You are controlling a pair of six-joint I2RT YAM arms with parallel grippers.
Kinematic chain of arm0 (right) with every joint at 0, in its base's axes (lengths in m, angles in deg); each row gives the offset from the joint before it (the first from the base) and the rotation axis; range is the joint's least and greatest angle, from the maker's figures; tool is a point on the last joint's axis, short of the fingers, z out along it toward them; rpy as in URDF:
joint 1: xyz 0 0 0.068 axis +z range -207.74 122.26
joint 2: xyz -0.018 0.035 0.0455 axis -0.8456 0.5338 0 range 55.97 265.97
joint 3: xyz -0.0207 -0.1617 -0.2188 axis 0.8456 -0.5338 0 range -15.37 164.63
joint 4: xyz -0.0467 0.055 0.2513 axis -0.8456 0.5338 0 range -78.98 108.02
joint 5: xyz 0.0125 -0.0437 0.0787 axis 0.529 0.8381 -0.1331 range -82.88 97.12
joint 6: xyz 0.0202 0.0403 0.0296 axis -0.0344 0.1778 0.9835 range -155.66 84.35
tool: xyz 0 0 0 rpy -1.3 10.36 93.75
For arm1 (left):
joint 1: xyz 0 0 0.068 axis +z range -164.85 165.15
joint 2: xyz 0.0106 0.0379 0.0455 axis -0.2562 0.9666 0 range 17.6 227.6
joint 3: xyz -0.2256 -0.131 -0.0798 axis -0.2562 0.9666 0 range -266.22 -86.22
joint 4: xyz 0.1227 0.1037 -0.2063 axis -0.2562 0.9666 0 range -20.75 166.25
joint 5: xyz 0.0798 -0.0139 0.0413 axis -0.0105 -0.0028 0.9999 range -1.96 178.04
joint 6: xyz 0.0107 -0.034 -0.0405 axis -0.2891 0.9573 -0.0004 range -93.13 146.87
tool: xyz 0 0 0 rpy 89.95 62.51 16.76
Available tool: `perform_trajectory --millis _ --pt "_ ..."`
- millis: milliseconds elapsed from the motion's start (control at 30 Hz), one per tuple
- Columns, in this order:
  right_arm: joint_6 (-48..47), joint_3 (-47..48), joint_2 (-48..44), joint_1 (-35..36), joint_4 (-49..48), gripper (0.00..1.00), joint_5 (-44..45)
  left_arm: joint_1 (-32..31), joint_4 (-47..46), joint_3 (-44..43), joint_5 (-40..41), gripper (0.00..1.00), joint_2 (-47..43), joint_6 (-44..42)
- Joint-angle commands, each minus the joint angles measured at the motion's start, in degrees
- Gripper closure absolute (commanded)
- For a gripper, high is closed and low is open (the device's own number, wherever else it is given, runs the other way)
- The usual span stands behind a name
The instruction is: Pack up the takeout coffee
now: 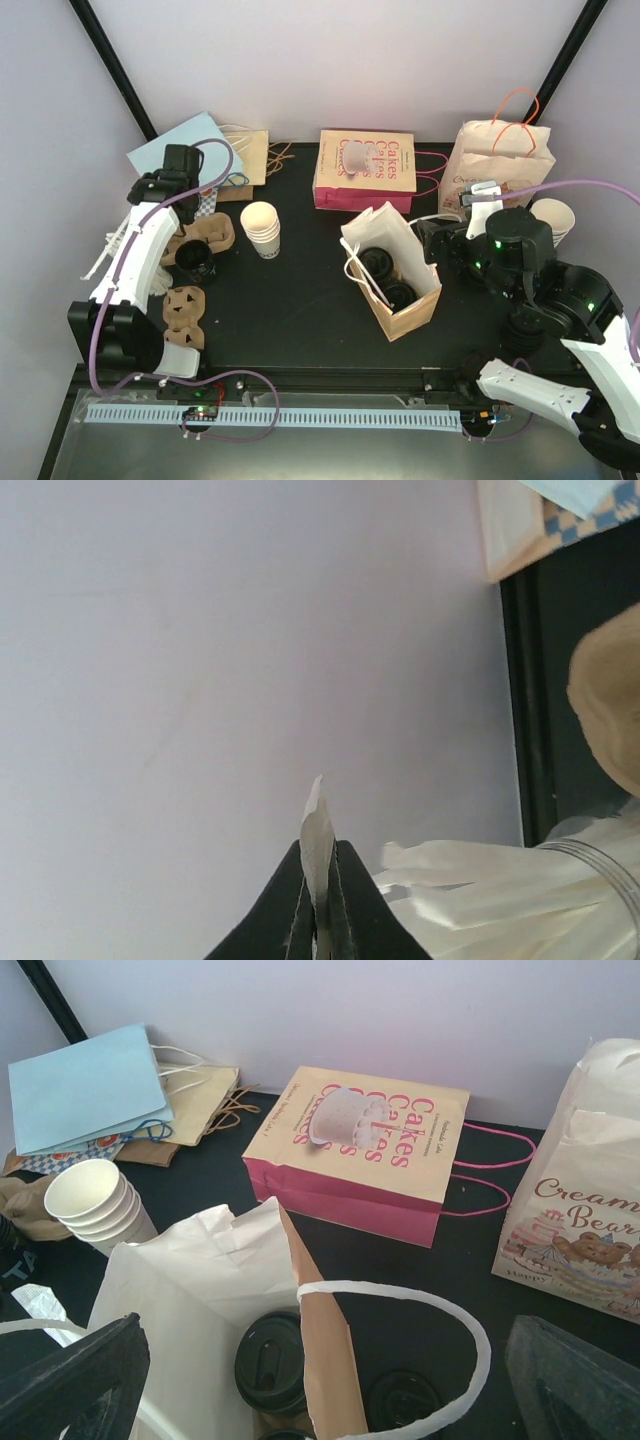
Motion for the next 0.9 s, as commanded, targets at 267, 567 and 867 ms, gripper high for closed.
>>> perform_trajectory --millis 267,567,867 --pt "1.4 -0.1 -0.6 -0.3 0.4 0.0 -1.2 -10.1 12.8 -23.0 9.0 0.98 -0.1 2.3" --pt "1.5 1.2 0.2 -0.3 1.2 0.0 -0.8 -31.5 3.7 -35.9 14.3 0.99 -0.5 2.8" --pt "1.3 2.6 -0.1 -0.3 1.9 0.0 2.0 -50.6 -8.6 -38.0 -16.8 0.98 -8.7 13.0"
